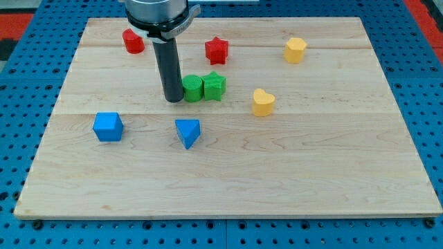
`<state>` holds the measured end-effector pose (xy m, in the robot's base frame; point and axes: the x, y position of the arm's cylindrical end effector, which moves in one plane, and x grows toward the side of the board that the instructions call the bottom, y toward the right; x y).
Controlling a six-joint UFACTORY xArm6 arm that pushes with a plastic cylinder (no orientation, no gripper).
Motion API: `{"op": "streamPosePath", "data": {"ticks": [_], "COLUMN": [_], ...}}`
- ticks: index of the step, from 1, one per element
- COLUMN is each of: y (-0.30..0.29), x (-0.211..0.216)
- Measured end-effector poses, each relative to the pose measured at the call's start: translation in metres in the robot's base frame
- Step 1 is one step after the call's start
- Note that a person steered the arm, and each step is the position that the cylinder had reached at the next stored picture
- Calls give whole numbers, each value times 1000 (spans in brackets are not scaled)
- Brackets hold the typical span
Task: Move the green blocks closer to the yellow heart
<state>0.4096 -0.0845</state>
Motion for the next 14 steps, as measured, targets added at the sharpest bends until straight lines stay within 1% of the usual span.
{"op": "streamPosePath", "data": {"ticks": [6,7,8,9,10,11,12,13,14], "y": [-1,-1,14,35,36,30,31,74,86], "x": [3,-3,-35,-46,-40,-51,-83,-72,-56]}}
